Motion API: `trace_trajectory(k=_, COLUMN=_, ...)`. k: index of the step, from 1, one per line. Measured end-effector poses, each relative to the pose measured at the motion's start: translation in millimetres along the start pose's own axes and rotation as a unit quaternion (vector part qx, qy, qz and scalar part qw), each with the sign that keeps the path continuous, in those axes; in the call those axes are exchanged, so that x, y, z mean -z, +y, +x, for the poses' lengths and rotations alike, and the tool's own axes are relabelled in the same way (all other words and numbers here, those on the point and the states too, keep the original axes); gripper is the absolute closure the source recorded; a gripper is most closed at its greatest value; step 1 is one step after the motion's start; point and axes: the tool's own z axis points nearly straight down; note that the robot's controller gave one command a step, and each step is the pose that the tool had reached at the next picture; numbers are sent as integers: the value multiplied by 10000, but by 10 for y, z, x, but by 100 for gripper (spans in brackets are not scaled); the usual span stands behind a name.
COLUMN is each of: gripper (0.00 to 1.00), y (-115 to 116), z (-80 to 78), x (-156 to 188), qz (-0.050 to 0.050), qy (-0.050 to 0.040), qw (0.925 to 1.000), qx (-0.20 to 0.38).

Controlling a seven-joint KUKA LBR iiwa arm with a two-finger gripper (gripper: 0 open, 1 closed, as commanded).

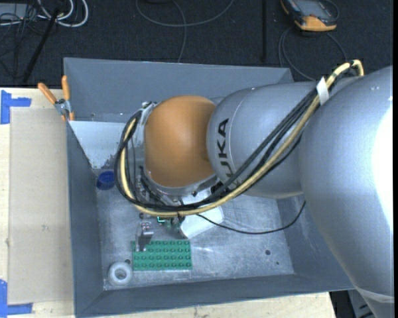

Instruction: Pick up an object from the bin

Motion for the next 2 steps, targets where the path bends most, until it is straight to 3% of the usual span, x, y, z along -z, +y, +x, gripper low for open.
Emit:
trace_trajectory(k=1, gripper=0, y=-634, z=375, x=-758, qz=-39, qy=-78, qw=9999, qx=87)
trace_trajectory(k=2, gripper=0, y=-714, z=495, x=-475, qz=-14, qy=-51, qw=9993, qx=-359)
